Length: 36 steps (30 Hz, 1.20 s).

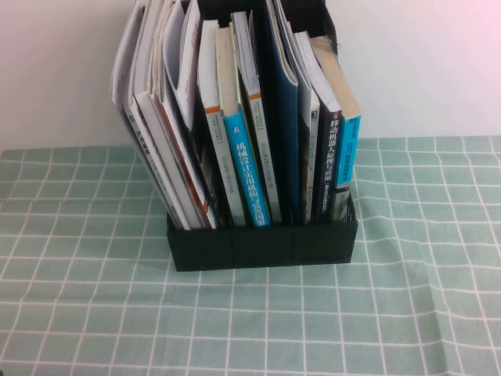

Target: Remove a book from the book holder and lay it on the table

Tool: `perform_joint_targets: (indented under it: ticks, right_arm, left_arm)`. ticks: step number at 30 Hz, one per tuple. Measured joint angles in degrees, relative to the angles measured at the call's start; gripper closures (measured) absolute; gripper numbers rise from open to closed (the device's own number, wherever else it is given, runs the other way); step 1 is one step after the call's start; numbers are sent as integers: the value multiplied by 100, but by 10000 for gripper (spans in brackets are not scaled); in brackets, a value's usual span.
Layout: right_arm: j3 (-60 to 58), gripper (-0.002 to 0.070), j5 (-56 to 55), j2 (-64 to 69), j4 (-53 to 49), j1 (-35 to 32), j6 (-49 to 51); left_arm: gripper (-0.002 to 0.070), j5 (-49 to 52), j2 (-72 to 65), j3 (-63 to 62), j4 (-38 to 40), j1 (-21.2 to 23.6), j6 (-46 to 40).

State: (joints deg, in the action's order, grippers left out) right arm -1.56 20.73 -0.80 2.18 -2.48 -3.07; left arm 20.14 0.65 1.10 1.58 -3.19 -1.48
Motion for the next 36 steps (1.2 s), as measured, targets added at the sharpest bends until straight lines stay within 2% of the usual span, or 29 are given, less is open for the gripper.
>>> perform_joint_targets:
  ticks: [27,31,36]
  right_arm:
    - [0,678,-12,0,0,0,0]
    - [-11,678,-383,0,0,0,0]
    - [-11,678,-1793,0,0,0,0]
  left_arm:
    - [678,-63,0,13,0,0,21]
    - [678,-641,0,32,65,0,21]
    - [678,-1949,0,45,102,0,36]
